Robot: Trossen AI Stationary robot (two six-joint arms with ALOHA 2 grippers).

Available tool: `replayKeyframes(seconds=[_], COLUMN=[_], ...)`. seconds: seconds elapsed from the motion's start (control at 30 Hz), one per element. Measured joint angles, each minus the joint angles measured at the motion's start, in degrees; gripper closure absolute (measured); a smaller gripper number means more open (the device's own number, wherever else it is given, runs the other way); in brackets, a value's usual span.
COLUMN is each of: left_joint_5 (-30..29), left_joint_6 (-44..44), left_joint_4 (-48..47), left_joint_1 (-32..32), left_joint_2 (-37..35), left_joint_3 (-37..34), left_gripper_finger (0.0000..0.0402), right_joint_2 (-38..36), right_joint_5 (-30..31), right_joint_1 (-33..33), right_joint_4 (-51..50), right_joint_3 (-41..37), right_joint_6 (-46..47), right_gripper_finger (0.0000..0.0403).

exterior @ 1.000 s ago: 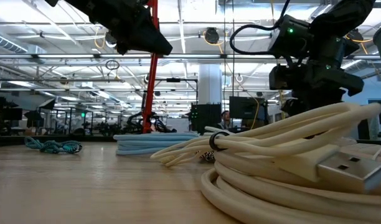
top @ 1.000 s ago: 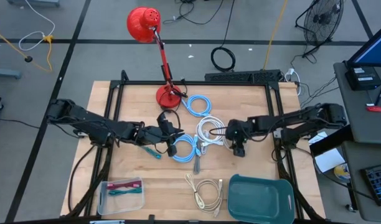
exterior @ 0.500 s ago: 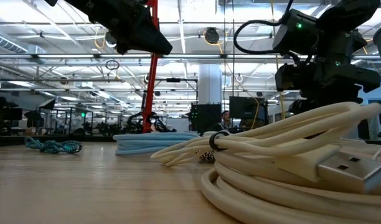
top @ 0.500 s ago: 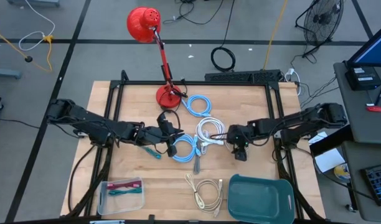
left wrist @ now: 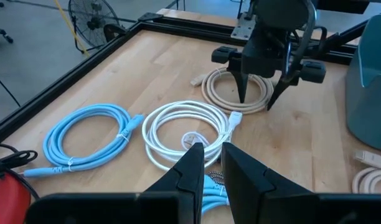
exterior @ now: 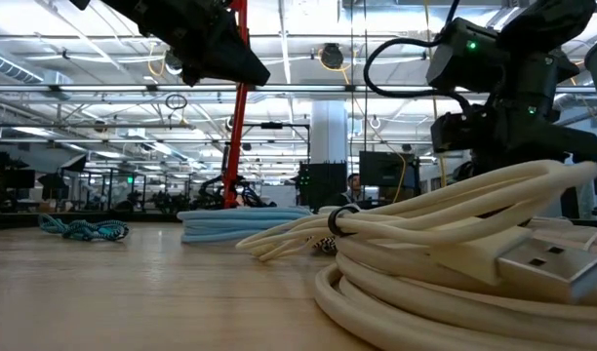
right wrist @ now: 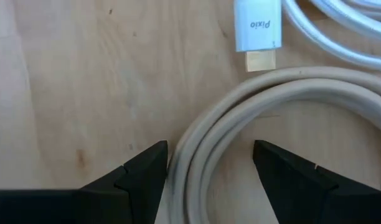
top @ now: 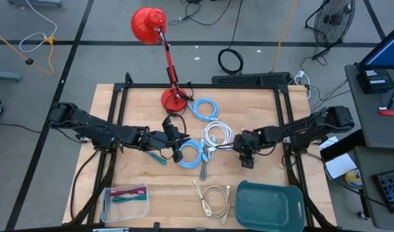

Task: Pick & Place USB Port
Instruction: Put the top brown charger cable into the blue bin

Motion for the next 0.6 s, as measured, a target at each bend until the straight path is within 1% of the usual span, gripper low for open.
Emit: replayKeyframes(seconds=[0.13, 0.3, 0.4, 0.47, 0.6], left_joint_5=[0.01, 0.02, 0.02, 0.02, 0.00], left_joint_6=[0.00, 0.00, 0.00, 0.00, 0.00], left_joint_4=[-0.02, -0.04, -0.07, -0.08, -0.13], left_joint_1=[0.00, 0.02, 0.02, 0.02, 0.02], left_joint_2=[0.00, 0.00, 0.00, 0.00, 0.00], left_joint_3=[0.00, 0.00, 0.00, 0.00, 0.00], left_gripper_finger=[0.0341, 0.0341, 0.0341, 0.0341, 0.0341], right_joint_2=[0.20, -0.93, -2.51, -4.08, -7.86], right_joint_5=[1.09, 3.93, 7.52, 9.66, 11.81], right_joint_1=[-0.03, -0.04, -0.06, -0.16, -0.09], right_joint_4=[-0.07, -0.54, -0.99, -1.51, -5.12], right_joint_3=[0.00, -0.09, -0.28, -0.28, 1.16], right_joint_6=[0.18, 0.35, 0.21, 0.03, -0.06], right_gripper_finger=[0.0211, 0.0290, 0.0342, 0.0369, 0.0373])
